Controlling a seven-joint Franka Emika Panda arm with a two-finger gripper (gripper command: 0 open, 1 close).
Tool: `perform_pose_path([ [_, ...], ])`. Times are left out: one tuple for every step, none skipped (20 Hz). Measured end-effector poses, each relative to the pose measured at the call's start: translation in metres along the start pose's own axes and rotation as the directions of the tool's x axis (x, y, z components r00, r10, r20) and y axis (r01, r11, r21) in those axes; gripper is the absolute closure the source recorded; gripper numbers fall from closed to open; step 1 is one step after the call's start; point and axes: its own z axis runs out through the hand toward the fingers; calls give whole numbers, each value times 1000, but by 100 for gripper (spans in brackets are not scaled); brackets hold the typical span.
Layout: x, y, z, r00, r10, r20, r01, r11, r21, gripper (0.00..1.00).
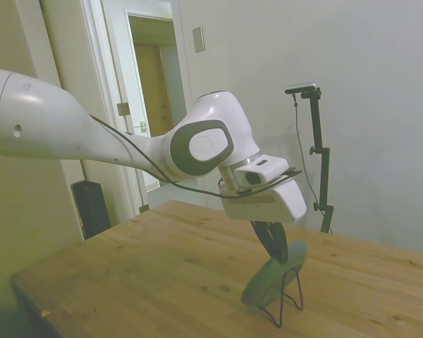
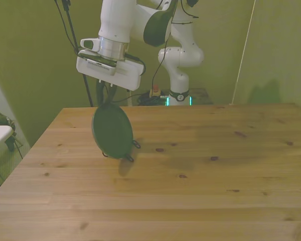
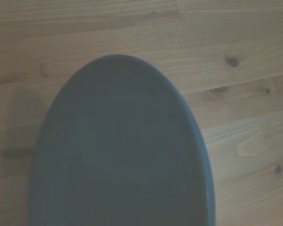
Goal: Unload the plate
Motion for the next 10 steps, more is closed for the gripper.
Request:
perform_pose_path([
  [0,0,0,1000,0,0,0,1000,0,100],
  [0,0,0,1000,-1,0,1,1000,0,100],
  [0,0,0,1000,-1,0,1,1000,-1,100],
  [0,0,1,1000,-1,0,1,1000,-2,100],
  [0,0,0,1000,-1,0,1,1000,-1,100],
  [0,1,-1,1000,-1,-2,1,1000,0,100],
  [0,2,-3,1000,1,-4,-1,1000,2,100],
  [1,2,-6,1000,2,-8,-2,1000,6,100],
  [1,3,-10,1000,4,-13,-3,1000,11,100],
  [2,4,-14,1000,5,-18,-5,1000,16,100],
])
